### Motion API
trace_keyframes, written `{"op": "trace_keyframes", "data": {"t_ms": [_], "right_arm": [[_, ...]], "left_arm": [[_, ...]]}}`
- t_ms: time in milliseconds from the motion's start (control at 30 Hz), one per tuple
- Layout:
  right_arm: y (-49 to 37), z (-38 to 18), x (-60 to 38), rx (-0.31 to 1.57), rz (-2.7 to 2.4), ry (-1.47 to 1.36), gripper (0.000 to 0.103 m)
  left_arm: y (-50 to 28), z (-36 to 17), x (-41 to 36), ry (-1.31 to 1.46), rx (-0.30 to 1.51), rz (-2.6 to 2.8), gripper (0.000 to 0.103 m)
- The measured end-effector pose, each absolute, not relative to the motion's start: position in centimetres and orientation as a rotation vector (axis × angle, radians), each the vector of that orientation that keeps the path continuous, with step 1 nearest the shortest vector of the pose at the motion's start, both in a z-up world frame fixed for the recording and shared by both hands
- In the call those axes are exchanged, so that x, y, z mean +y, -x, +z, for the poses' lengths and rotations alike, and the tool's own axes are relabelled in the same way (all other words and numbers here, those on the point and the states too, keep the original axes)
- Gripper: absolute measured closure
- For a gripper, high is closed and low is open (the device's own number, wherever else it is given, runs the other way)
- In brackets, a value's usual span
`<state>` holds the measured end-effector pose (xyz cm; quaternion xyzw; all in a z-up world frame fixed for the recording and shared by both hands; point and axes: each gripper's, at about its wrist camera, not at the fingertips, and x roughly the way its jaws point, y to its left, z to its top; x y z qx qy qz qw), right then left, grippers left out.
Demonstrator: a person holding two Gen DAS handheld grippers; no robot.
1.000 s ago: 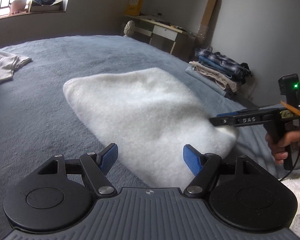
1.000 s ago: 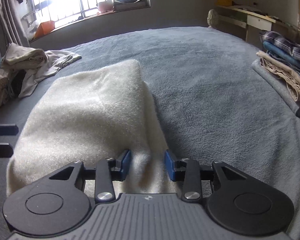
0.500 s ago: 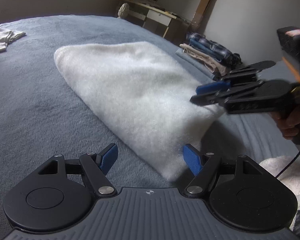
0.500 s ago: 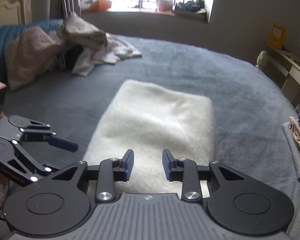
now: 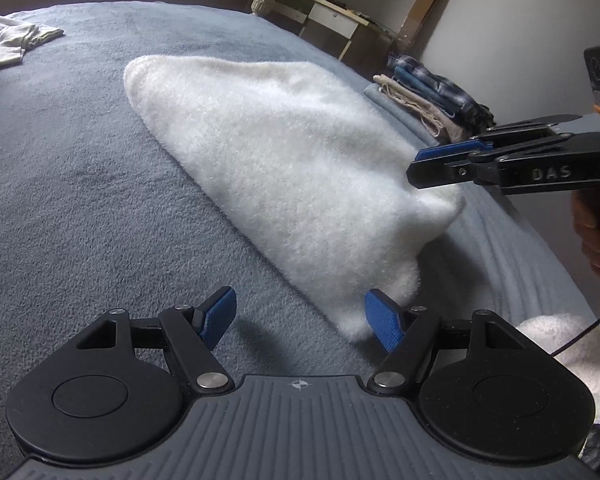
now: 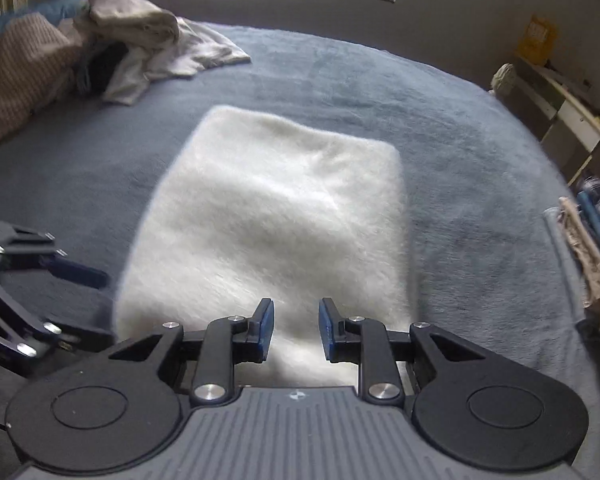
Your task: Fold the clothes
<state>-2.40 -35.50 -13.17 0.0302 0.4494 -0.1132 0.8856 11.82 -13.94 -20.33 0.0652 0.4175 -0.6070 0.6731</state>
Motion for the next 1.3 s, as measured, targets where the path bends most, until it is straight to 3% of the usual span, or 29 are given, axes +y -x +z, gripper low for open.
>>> {"op": "trace_keyframes", "data": {"t_ms": [67, 200, 467, 667, 967, 1133, 1300], "right_arm": [[1.4, -13.5, -34.9, 0.953, -0.171, -0.120, 0.078], [-0.3, -19.3, -35.2, 1.067, -0.186, -0.120, 0.079], [0.6, -14.7, -35.0, 1.026, -0.184, -0.239, 0.078], [-0.2, -19.5, -33.7, 1.112, -0.183, -0.199, 0.079], [-2.1, -12.5, -35.7, 1.023, -0.222, -0.240, 0.078], [-5.3, -18.5, -35.9, 1.113, -0.257, -0.104, 0.080], [-6.4, -17.7, -35.9, 1.140, -0.276, -0.111, 0.079]], "left_arm": [[-11.8, -20.5, -13.9, -0.150, 0.948, -1.361, 0.031], [-11.7, -20.7, -14.1, -0.166, 0.963, -1.355, 0.031], [-11.8, -20.7, -13.0, -0.148, 0.964, -1.350, 0.031], [-13.5, -20.4, -12.6, -0.053, 0.979, -1.309, 0.031], [-14.2, -21.5, -13.9, 0.081, 1.012, -1.287, 0.029], [-14.1, -22.3, -14.1, 0.104, 1.033, -1.252, 0.028], [-14.3, -22.3, -14.0, 0.136, 1.045, -1.255, 0.026]]}}
